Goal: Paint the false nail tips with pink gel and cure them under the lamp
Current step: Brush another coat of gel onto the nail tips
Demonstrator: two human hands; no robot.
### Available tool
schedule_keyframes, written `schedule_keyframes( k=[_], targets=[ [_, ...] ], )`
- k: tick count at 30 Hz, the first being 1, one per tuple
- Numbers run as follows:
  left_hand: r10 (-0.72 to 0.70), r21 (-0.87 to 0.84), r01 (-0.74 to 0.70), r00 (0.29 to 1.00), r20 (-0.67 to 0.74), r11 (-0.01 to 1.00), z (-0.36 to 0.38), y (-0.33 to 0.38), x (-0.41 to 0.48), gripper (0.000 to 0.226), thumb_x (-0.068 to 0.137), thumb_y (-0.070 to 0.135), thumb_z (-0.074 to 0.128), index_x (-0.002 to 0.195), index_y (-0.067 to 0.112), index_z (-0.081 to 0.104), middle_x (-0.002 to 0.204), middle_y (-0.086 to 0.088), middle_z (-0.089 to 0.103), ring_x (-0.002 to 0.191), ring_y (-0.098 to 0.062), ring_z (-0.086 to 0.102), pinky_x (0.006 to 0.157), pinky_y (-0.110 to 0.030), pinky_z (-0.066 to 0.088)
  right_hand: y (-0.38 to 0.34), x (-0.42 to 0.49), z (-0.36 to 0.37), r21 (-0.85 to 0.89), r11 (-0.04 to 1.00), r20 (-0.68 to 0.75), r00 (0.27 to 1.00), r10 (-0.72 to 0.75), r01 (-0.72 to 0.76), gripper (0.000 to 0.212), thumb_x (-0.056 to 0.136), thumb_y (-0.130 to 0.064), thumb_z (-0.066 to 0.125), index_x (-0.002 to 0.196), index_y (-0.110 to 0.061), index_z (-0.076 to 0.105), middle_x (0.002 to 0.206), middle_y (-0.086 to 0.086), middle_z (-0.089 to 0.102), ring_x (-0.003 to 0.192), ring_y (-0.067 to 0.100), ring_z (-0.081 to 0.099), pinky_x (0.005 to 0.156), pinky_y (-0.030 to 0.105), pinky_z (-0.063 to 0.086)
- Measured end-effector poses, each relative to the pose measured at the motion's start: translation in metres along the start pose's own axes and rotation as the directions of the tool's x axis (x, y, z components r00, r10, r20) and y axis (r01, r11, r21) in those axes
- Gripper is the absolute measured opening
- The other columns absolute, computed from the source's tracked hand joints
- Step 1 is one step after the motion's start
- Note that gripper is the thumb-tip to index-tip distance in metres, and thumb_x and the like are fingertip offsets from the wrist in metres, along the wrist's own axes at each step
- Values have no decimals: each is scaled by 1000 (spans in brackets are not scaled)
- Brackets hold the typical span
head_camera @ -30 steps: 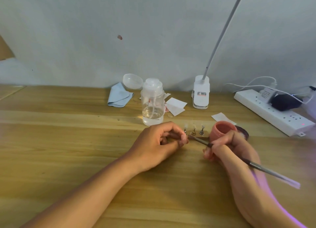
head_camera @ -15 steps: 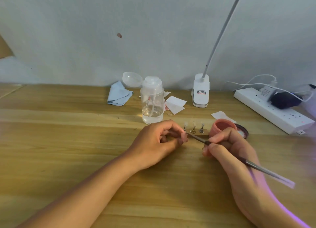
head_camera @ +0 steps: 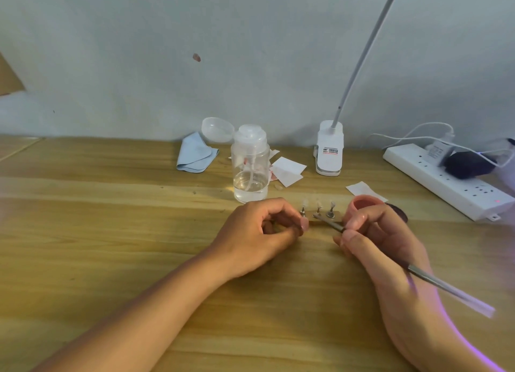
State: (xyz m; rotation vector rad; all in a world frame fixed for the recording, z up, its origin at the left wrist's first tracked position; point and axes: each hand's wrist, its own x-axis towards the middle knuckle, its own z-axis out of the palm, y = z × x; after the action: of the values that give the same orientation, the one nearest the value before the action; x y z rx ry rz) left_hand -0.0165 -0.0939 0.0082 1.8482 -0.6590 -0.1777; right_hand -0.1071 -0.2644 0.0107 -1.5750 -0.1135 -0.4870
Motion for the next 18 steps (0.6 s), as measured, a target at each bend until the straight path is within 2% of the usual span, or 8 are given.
schedule_keyframes(
  k=[2,5,7,9,11,12,15,18],
  targets=[
    [4,1,-4,1000,4,1000,-1,-1,0,23,87,13,68,82,35,72,88,13,74,65,-23,50,59,-28,36,2,0,0,-22,1000,-10,1000,12,-13,21,85,5,66,79,-13,59,82,25,53,70,26,50,71,37,45],
    [6,20,-6,1000,2,1000,-1,-2,1,23,87,14,69,84,37,72,88,13,74,58,-15,39,57,-27,33,1,-3,2,-15,998,3,999,53,-53,11,83,-10,67,79,-17,60,69,5,58,69,18,51,63,20,43],
    [11,29,-12,1000,10,1000,-1,-2,0,23,86,17,69,85,40,71,89,14,74,55,-12,36,56,-26,32,0,-5,3,-31,997,-8,998,66,-66,12,82,-11,68,78,-18,60,68,5,57,69,19,51,63,22,43],
    [15,22,-15,1000,17,1000,0,-1,0,19,84,22,68,83,41,71,91,13,74,55,-19,38,57,-29,33,-1,-5,3,-46,996,-34,997,68,-70,10,81,-12,68,79,-18,59,68,14,58,69,26,53,67,31,44],
    [1,-16,-1,1000,17,1000,0,0,-1,17,83,23,68,82,40,71,90,12,75,67,-34,56,60,-38,39,-1,-4,2,-60,995,-68,995,71,-75,21,86,-1,67,77,-18,59,71,20,60,68,32,56,68,36,46],
    [-5,-30,5,1000,18,1000,0,0,-1,18,84,21,68,83,39,71,90,11,75,80,-36,64,64,-42,43,-1,-3,2,-48,996,-91,993,73,-77,26,87,6,63,76,-18,59,72,20,61,67,30,58,67,35,49],
    [-8,-25,9,1000,21,1000,0,-1,-1,22,89,12,69,82,33,70,90,10,76,92,-23,70,70,-36,44,0,-1,2,24,996,-98,991,92,-90,25,87,12,60,80,-13,58,71,13,68,64,19,63,62,22,53],
    [-12,-32,13,1000,22,999,-1,0,-1,24,91,8,68,84,31,69,92,8,77,95,-16,71,77,-46,50,1,-1,3,10,994,-54,993,105,-105,9,75,-7,63,74,-16,60,68,12,70,63,12,63,61,19,51]
  ],
)
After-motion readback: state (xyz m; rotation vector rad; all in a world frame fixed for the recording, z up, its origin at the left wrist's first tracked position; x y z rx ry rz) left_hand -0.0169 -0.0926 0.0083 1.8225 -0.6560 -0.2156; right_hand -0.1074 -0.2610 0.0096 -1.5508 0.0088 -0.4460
